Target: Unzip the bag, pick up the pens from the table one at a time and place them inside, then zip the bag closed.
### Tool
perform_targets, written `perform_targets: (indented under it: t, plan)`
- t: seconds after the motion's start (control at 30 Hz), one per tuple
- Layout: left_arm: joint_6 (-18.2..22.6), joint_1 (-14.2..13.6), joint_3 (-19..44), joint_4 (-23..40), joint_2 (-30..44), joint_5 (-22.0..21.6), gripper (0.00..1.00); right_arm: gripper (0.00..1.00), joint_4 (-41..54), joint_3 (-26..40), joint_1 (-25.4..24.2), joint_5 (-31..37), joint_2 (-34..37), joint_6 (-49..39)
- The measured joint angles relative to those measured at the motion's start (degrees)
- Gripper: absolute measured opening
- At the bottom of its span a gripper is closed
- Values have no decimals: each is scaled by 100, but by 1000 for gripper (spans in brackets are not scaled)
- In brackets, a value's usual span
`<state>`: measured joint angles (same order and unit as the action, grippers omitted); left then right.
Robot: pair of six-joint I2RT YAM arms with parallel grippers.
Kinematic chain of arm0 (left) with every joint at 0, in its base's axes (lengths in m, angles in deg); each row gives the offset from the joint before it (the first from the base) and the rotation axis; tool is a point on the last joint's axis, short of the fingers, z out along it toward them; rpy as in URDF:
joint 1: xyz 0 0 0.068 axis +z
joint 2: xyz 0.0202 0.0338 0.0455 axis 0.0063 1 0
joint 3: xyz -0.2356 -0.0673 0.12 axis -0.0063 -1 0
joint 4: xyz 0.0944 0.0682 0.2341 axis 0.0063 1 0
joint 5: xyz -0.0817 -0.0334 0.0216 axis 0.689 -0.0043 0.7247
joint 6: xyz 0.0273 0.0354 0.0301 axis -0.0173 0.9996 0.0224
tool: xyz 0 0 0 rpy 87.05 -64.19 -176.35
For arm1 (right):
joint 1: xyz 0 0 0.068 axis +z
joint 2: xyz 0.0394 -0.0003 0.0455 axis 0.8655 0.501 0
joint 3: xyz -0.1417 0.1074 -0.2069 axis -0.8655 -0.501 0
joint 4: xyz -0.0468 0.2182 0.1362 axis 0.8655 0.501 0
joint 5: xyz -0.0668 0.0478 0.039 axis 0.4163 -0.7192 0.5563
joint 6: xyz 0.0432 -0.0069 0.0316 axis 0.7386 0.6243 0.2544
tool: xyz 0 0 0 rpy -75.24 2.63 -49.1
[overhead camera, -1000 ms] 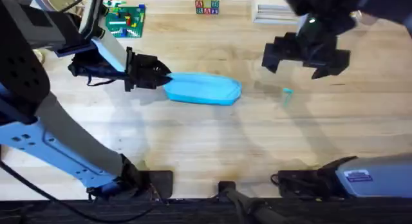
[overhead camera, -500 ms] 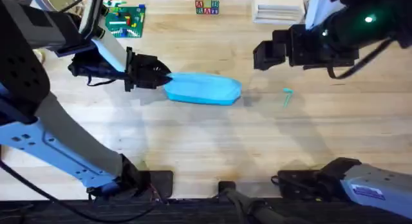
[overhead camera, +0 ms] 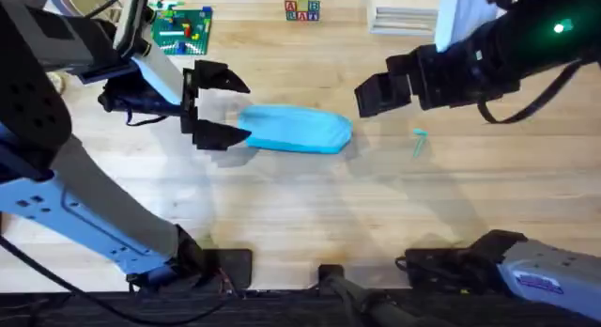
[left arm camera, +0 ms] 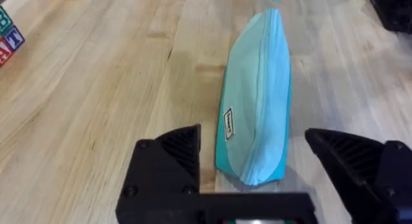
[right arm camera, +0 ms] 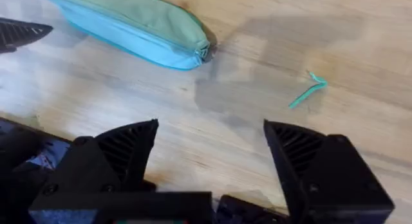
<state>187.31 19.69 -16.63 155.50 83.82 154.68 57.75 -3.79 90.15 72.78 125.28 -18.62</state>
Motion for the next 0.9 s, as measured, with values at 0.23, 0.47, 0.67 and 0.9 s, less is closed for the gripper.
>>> perform_targets:
  t: [0.23,0.47,0.67,0.9]
  plan:
    - [2,0,0,17,0,60,995,996,0,0,0,-32,0,-181]
    - [0,2,0,46,-12,99,996,997,0,0,0,-47,-83,-345]
    - [0,37,0,32,-683,23,996,997,2,0,0,-48,-243,-347]
    - [-121,37,0,158,-1675,-232,996,997,2,0,0,-47,-334,-385]
